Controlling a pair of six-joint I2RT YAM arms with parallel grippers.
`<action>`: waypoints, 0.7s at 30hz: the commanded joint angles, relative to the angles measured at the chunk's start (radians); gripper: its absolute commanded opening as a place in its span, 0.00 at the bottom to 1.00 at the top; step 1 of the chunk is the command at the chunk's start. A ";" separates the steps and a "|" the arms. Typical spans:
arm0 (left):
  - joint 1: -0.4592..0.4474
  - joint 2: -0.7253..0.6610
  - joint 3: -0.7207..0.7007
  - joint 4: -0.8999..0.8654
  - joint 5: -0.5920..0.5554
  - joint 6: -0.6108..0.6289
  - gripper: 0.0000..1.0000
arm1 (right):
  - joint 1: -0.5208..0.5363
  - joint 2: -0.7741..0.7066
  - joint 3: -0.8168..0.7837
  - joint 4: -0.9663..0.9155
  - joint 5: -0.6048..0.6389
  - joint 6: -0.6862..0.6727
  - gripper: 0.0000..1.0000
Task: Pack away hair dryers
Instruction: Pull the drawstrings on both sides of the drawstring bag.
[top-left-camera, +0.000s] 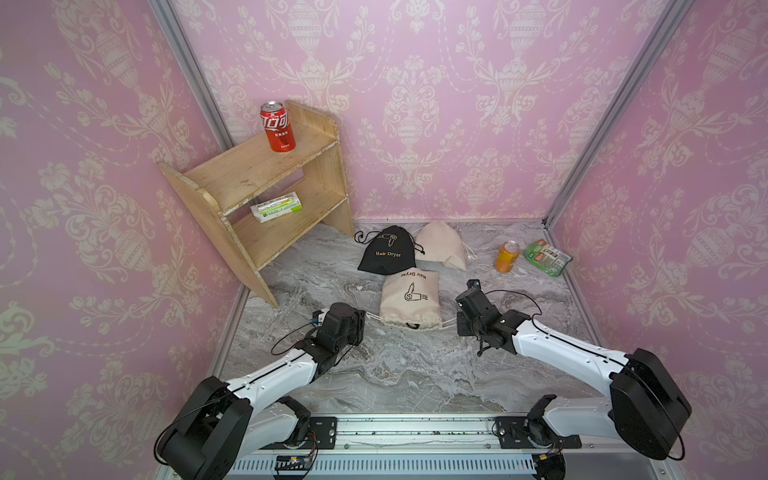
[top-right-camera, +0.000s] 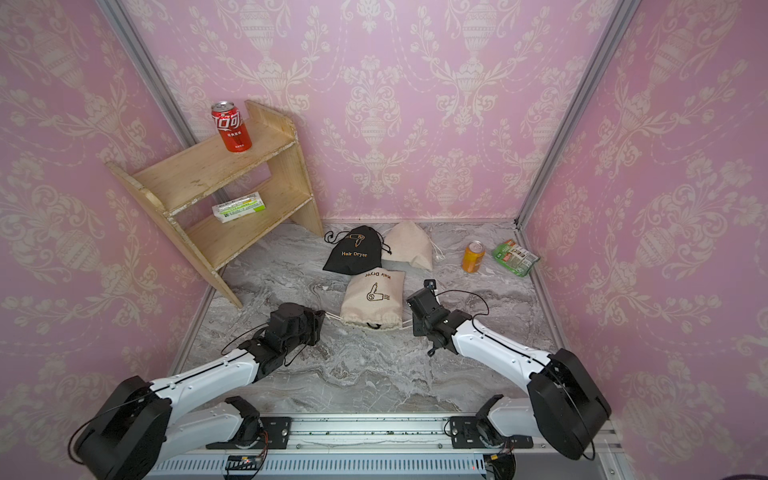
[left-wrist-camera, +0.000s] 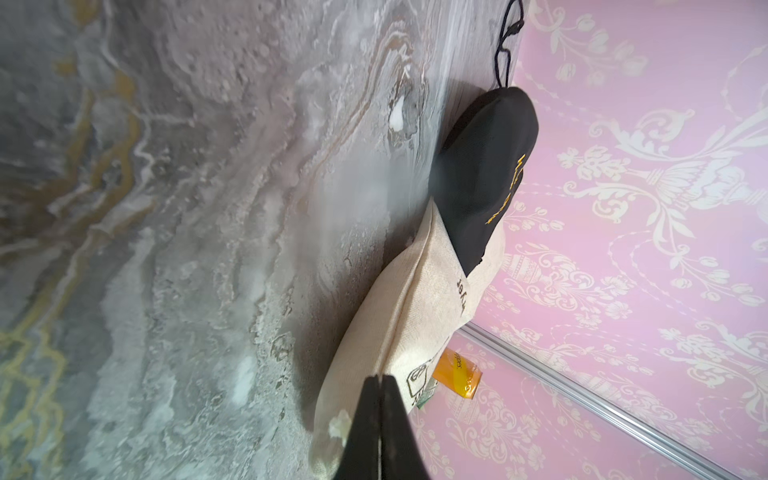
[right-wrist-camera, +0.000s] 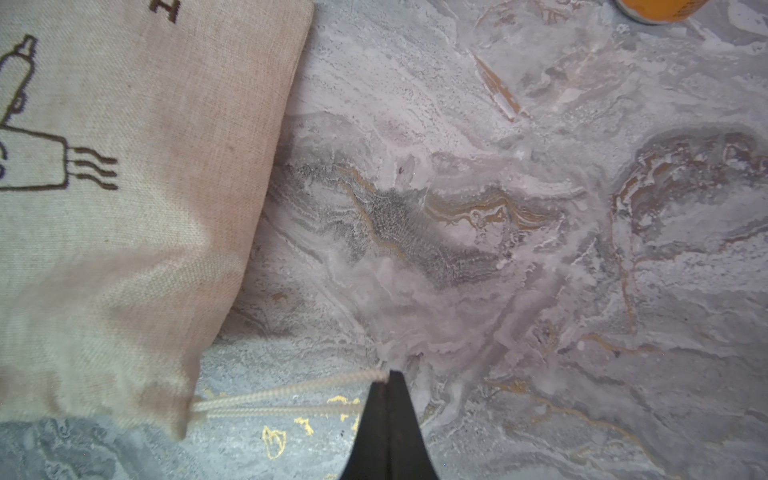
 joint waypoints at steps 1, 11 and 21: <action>0.030 -0.034 -0.003 -0.103 -0.034 0.058 0.00 | -0.001 -0.022 0.005 -0.025 0.035 -0.014 0.00; 0.094 -0.097 0.011 -0.233 -0.049 0.182 0.00 | -0.007 -0.010 0.033 -0.061 0.086 -0.023 0.00; 0.112 -0.017 0.207 -0.425 0.006 0.673 0.00 | -0.025 -0.020 0.035 -0.061 0.085 -0.037 0.00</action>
